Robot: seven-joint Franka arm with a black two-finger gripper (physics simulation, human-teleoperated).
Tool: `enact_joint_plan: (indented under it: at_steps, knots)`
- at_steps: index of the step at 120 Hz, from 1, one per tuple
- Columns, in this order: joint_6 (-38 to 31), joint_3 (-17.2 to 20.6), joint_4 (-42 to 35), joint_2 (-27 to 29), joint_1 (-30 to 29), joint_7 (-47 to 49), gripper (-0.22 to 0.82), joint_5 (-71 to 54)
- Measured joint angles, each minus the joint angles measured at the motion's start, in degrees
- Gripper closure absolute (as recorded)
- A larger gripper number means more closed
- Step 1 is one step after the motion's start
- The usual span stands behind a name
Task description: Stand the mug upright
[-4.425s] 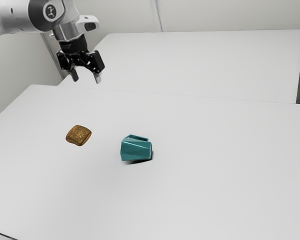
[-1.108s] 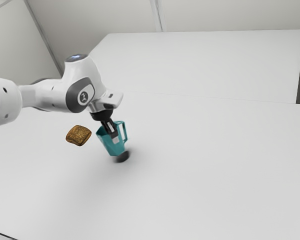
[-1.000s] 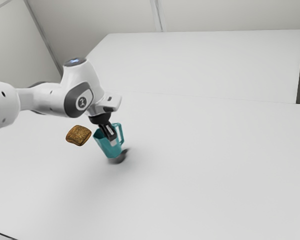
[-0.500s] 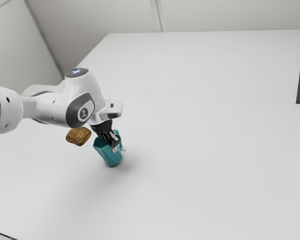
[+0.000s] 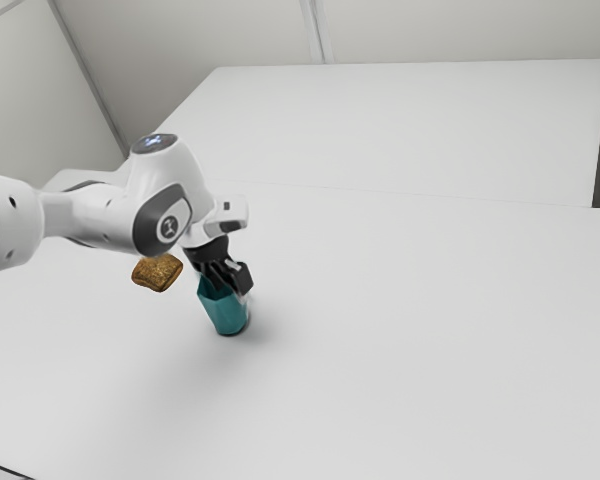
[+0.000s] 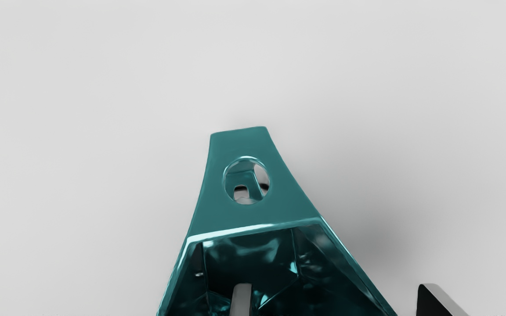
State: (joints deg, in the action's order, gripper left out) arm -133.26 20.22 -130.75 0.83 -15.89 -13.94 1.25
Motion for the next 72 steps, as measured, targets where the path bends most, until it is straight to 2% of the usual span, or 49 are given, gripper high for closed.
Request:
enact_joint_plan:
  at_steps: [16,32,40,58,60,64,69,72]
  knots:
    - [3.7,0.8,2.6,3.7,0.3,0.4,0.12,0.2]
    - [9.2,0.7,7.6,4.5,0.9,0.9,0.07,1.1]
    - [13.2,0.5,13.0,3.7,0.2,1.5,0.05,1.6]
    - [23.4,0.0,31.0,-1.5,1.4,2.9,0.02,1.4]
    - [24.4,-0.6,32.3,-1.8,2.1,3.0,0.02,1.4]
    - [26.1,-4.3,34.6,-2.2,5.8,3.4,0.02,1.3]
    - [28.4,-12.2,37.3,-2.5,13.7,3.8,0.02,1.2]
    - [29.6,-15.4,38.6,-2.8,16.8,4.0,0.01,1.1]
